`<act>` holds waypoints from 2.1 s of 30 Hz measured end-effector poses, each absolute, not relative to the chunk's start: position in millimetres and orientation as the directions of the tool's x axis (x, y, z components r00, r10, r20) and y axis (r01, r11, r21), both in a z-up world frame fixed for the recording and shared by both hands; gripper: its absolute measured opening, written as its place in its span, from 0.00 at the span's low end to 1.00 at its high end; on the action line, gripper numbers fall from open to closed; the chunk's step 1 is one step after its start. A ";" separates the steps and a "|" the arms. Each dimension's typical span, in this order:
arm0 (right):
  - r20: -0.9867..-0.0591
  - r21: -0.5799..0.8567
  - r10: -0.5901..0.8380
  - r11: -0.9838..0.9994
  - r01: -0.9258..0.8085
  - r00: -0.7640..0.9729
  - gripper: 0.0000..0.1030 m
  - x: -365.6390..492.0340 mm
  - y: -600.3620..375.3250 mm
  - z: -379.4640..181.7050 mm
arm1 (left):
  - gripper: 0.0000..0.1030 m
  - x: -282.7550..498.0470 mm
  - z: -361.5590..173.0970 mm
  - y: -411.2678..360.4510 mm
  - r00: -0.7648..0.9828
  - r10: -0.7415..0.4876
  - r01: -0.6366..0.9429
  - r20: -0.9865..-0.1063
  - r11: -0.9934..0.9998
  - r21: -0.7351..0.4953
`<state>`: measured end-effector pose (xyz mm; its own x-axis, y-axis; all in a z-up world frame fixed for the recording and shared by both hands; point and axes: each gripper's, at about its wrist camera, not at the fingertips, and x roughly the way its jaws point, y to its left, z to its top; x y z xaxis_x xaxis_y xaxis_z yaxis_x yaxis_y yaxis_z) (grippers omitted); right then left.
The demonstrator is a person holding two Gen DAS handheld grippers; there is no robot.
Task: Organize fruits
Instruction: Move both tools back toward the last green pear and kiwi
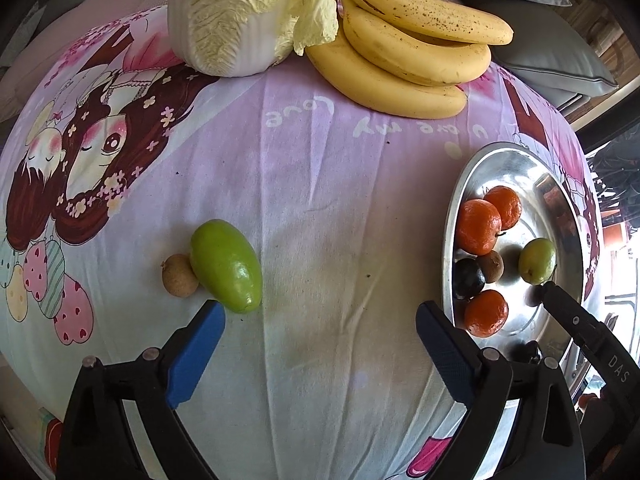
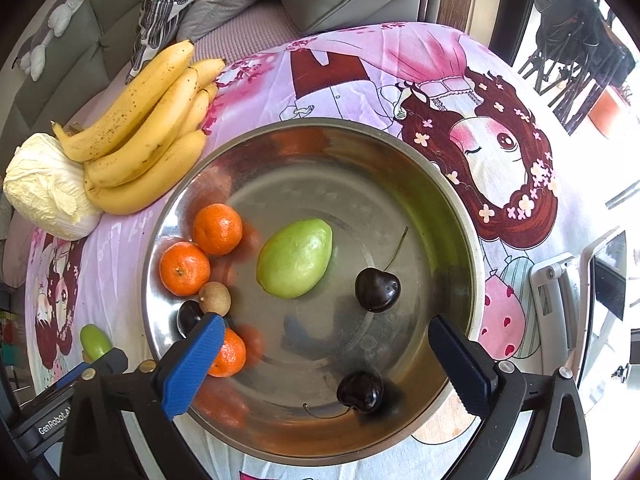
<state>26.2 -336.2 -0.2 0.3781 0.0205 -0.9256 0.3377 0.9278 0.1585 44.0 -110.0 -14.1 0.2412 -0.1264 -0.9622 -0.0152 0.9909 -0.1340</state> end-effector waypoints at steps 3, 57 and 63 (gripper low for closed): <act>-0.922 0.159 0.016 0.926 0.342 0.386 1.00 24.6 -336.5 1.1 | 0.94 41.3 -10.0 -102.9 0.244 -0.123 -0.016 -0.962 0.991 -0.131; -0.861 0.228 0.199 0.974 0.005 0.468 1.00 40.0 -234.2 22.2 | 0.94 33.8 13.6 45.8 0.363 0.001 -0.165 -0.932 0.984 -0.063; -0.861 0.225 0.231 0.972 -0.068 0.453 1.00 43.1 -200.9 21.7 | 0.94 39.9 10.4 69.1 0.368 0.004 -0.214 -0.930 0.973 -0.080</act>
<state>43.1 -200.9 21.7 0.4531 0.2307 -0.8611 -0.0681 0.9721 0.2246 39.9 69.1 10.4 0.3678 0.0042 -0.9299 -0.2142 0.9735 -0.0804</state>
